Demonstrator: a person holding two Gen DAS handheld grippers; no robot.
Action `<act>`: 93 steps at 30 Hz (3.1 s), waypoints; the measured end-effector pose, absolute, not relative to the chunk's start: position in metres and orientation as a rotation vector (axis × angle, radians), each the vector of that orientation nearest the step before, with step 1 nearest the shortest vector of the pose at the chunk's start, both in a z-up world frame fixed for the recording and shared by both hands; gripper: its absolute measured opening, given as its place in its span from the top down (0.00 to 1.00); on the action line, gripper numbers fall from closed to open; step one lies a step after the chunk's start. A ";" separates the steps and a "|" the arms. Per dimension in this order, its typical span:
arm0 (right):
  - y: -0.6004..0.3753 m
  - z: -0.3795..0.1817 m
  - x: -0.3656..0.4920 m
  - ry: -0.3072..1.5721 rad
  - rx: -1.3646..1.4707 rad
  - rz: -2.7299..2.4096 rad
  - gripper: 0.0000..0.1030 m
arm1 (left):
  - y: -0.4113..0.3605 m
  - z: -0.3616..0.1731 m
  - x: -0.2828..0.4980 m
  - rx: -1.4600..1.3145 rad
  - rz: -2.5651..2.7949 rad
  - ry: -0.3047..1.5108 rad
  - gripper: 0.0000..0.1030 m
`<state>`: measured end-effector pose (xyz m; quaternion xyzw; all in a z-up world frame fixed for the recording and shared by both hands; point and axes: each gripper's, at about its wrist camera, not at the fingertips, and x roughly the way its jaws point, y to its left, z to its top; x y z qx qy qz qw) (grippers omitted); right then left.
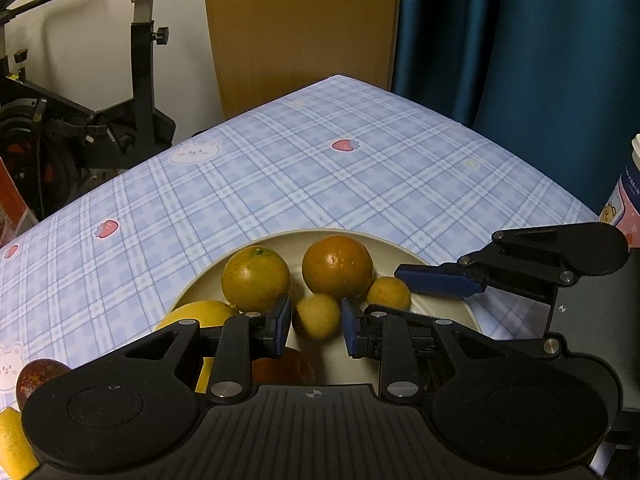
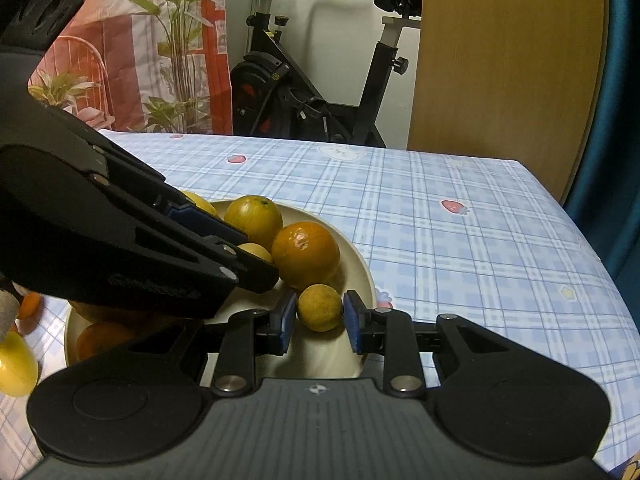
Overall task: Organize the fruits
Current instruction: 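Carry the small yellow citrus between both tools over the plate, then open both tools to drop the small citrus onto the plate, then move both tools to the yellow lemon beside the dark purple mangosteen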
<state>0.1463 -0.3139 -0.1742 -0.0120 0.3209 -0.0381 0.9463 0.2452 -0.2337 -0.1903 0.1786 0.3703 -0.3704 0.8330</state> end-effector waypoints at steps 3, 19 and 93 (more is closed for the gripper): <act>-0.312 -0.173 0.146 0.650 -0.034 -0.079 0.62 | -0.231 -0.188 0.247 0.358 -0.783 0.791 0.68; -0.303 -0.142 0.129 0.622 0.075 -0.094 0.46 | -0.168 -0.146 0.234 0.226 -0.698 0.732 0.45; -0.150 -0.147 0.234 0.795 0.166 0.258 0.24 | 0.023 -0.176 0.309 -0.135 -0.566 0.858 0.29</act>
